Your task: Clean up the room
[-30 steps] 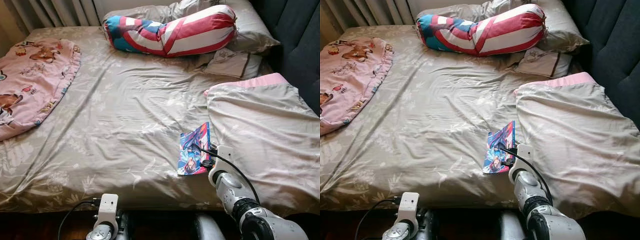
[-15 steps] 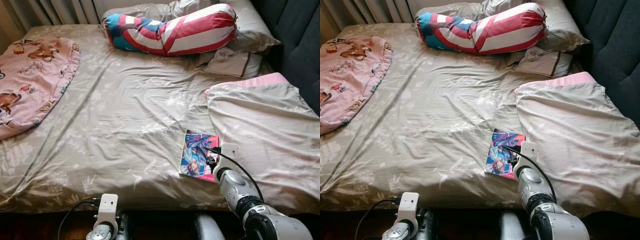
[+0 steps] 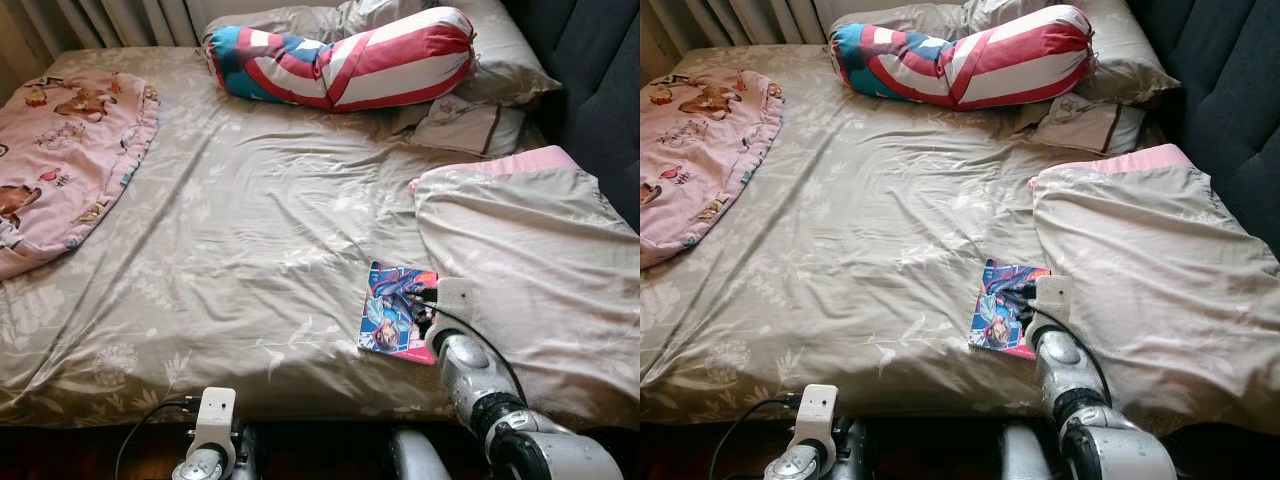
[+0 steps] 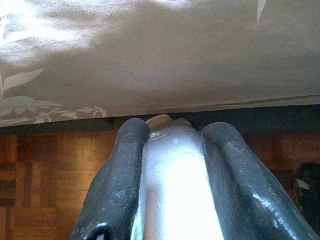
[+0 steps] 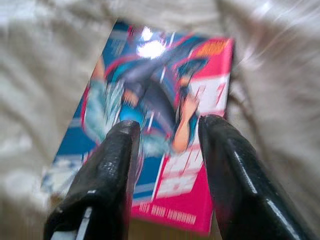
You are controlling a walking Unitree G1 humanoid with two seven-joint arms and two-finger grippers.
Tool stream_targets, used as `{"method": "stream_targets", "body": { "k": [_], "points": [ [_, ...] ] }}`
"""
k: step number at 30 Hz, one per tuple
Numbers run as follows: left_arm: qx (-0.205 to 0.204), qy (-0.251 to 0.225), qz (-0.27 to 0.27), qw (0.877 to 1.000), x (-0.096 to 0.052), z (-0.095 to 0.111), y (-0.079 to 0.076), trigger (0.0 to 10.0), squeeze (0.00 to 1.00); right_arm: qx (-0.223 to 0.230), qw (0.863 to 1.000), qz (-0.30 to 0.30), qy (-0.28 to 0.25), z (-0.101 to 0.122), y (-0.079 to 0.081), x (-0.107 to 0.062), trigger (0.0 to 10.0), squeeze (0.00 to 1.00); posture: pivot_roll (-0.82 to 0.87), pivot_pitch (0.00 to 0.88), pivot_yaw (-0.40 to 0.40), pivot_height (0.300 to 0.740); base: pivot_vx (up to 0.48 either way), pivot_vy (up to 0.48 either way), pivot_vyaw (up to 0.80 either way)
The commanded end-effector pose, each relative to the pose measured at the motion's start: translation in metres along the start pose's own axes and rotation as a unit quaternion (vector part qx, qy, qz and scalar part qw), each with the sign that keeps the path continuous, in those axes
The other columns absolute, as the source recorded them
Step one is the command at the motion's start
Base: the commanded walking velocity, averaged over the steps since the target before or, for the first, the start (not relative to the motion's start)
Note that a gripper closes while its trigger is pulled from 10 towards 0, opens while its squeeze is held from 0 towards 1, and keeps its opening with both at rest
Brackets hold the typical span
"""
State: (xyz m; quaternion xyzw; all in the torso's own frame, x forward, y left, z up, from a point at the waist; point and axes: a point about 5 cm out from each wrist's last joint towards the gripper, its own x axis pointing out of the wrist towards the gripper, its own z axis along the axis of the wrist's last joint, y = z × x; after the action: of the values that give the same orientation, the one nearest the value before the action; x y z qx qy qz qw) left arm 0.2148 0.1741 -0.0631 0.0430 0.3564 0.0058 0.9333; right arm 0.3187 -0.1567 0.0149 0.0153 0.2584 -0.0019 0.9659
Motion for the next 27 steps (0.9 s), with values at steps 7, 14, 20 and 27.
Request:
{"method": "stream_targets", "body": {
  "k": [7, 14, 20, 27],
  "points": [
    [0.001, 0.123, -0.023, 0.992, -0.021, -0.062, -0.013, 10.0, 0.0, 0.004, 0.999, -0.007, 0.05, -0.033, 0.0, -0.008, 10.0, 0.0, 0.0, 0.148, 0.005, 0.61, 0.0, 0.0, 0.0],
    [0.005, 0.125, -0.023, 0.992, -0.022, -0.063, -0.011, 10.0, 0.0, -0.004, 1.0, 0.023, 0.006, -0.022, 0.015, -0.006, 10.0, 0.0, 0.0, 0.152, 0.01, 0.58, 0.0, 0.0, 0.0],
    [0.005, 0.126, -0.023, 0.992, -0.022, -0.064, -0.01, 10.0, 0.0, 0.012, 1.0, 0.021, 0.004, -0.025, 0.015, -0.007, 10.0, 0.0, 0.0, 0.154, 0.011, 0.56, 0.0, 0.0, 0.0],
    [0.006, 0.129, -0.022, 0.991, -0.024, -0.067, -0.01, 10.0, 0.0, 0.046, 0.999, 0.016, 0.001, -0.024, 0.012, -0.007, 10.0, 0.0, 0.0, 0.163, 0.013, 0.56, 0.0, 0.0, 0.0]
  ]
}}
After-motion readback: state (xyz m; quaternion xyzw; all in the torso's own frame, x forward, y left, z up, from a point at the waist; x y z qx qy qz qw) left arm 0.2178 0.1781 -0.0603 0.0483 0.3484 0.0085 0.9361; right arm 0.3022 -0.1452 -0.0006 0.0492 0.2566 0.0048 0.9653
